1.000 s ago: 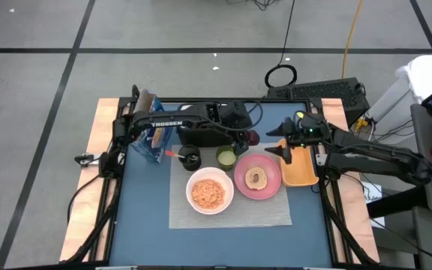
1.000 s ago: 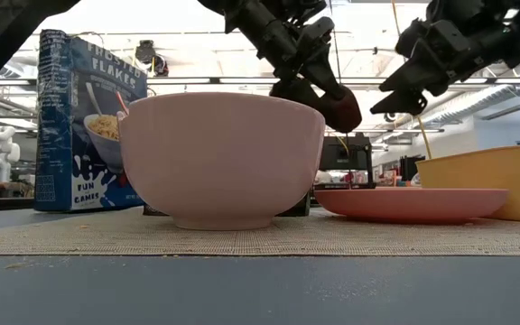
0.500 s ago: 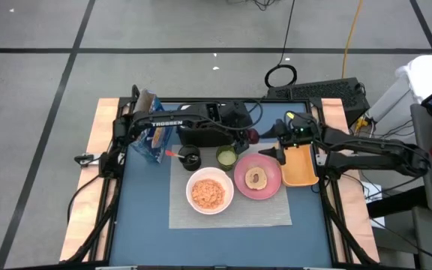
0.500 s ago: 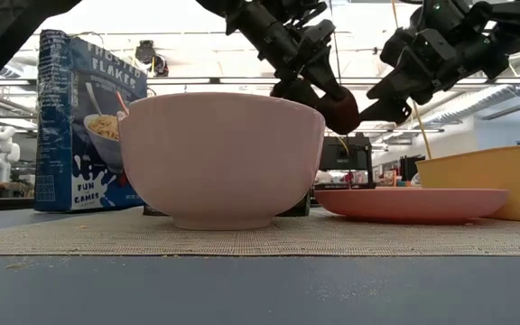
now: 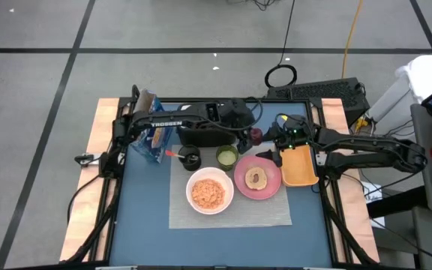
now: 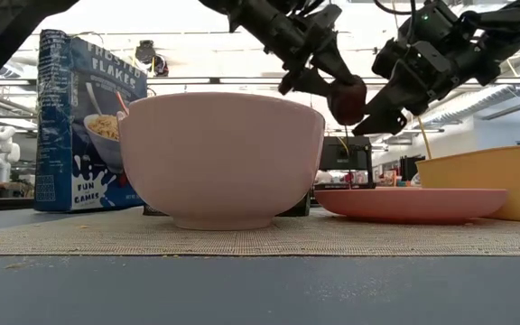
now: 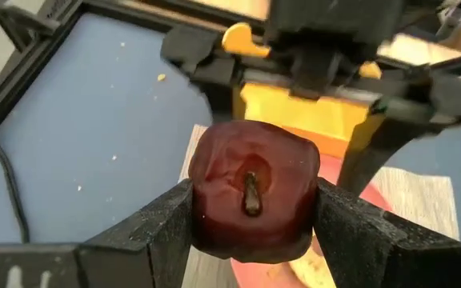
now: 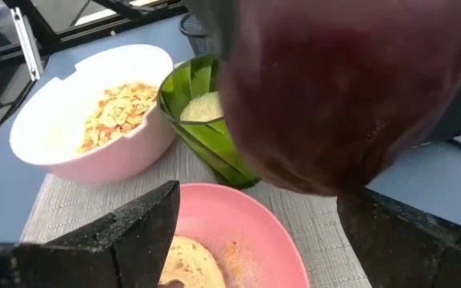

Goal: Arrange a breakfast setting
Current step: Put the apple on the top right of the gray mat

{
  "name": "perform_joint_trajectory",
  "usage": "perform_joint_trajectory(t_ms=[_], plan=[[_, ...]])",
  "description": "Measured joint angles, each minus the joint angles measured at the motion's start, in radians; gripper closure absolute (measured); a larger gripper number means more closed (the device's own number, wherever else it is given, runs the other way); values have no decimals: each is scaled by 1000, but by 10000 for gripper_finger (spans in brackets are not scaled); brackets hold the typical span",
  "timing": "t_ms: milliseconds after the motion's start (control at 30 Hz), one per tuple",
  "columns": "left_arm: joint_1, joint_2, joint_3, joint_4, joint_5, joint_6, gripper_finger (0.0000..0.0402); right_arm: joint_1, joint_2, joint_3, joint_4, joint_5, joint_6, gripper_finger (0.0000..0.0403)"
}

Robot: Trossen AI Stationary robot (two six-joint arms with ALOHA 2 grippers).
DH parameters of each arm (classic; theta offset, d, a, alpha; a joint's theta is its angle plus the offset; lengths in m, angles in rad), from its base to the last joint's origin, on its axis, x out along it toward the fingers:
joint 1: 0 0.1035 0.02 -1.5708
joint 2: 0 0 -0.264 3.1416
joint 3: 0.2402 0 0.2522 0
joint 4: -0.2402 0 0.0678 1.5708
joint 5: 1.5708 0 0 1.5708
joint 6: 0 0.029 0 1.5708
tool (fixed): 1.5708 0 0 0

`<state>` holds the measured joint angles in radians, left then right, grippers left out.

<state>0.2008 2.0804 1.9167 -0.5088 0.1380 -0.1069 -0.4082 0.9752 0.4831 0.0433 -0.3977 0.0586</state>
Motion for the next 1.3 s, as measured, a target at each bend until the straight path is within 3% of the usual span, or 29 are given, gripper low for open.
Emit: perform_joint_trajectory(t_ms=[300, 667, 1300], plan=[[1, 2, -1, -40, -7, 28, 169, -5, -84, 0, -90, 14, -85, 78], [-1, 45, -2, -8, -54, 30, 169, -5, -238, 0, -275, 318, -178, 78], [-10, 109, -2, 94, -99, 98, 169, -5, -260, 0, -281, 320, -177, 78]])
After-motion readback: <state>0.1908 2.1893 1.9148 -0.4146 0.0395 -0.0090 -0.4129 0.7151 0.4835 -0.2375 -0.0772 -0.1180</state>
